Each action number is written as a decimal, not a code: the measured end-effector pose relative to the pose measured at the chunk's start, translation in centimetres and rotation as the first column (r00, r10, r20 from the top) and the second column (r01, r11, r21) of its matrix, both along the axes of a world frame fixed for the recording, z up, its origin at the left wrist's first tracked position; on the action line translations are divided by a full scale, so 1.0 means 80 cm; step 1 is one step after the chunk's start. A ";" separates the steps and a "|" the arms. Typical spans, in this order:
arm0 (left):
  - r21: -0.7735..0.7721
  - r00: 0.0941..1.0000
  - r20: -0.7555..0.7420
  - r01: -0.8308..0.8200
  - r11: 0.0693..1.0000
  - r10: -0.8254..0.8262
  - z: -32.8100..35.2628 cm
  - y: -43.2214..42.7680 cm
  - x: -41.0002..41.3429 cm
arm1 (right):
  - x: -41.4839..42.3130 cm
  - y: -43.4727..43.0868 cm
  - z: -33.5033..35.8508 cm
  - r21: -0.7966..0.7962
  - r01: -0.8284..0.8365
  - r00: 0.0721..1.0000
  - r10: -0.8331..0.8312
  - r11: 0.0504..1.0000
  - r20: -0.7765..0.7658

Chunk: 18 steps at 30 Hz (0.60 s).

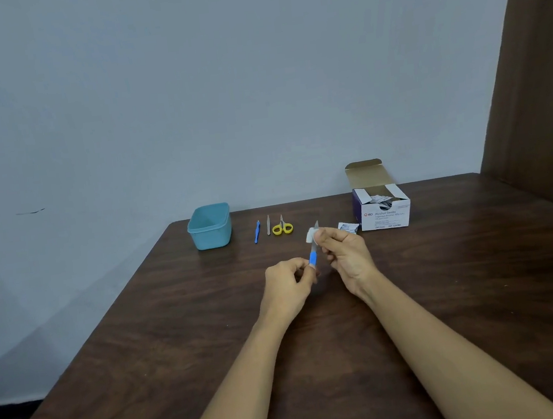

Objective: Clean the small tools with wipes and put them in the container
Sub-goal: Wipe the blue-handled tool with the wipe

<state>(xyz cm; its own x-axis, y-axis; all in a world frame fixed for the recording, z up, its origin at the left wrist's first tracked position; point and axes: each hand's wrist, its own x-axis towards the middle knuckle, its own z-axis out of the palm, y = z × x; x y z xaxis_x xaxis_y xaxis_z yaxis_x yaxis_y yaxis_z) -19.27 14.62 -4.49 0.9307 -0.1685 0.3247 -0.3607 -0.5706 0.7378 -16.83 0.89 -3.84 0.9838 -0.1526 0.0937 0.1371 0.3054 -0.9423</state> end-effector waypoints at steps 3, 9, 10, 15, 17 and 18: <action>0.015 1.000 -0.004 -0.001 1.000 0.001 0.002 -0.001 -0.001 | -0.002 0.004 0.002 -0.112 0.062 0.997 -0.055 0.992 0.059; 0.023 1.000 0.011 -0.011 1.000 0.011 0.004 0.000 -0.002 | -0.004 0.009 0.001 -0.082 0.089 0.996 -0.087 0.993 0.036; 0.028 1.000 0.009 -0.010 1.000 0.010 0.004 -0.001 -0.003 | -0.003 0.007 0.001 -0.051 0.101 0.995 -0.100 0.994 0.022; 0.084 0.999 -0.037 0.019 0.996 -0.016 0.006 -0.003 -0.006 | -0.005 0.005 0.003 0.041 0.143 0.990 -0.143 0.989 -0.003; 0.109 0.999 -0.042 0.021 0.994 -0.016 0.007 -0.003 -0.006 | -0.005 0.005 0.005 0.008 0.155 0.988 -0.155 0.988 -0.001; 0.114 0.999 -0.040 0.024 0.993 -0.019 0.007 -0.003 -0.006 | -0.004 0.005 0.006 -0.007 0.165 0.986 -0.165 0.986 0.007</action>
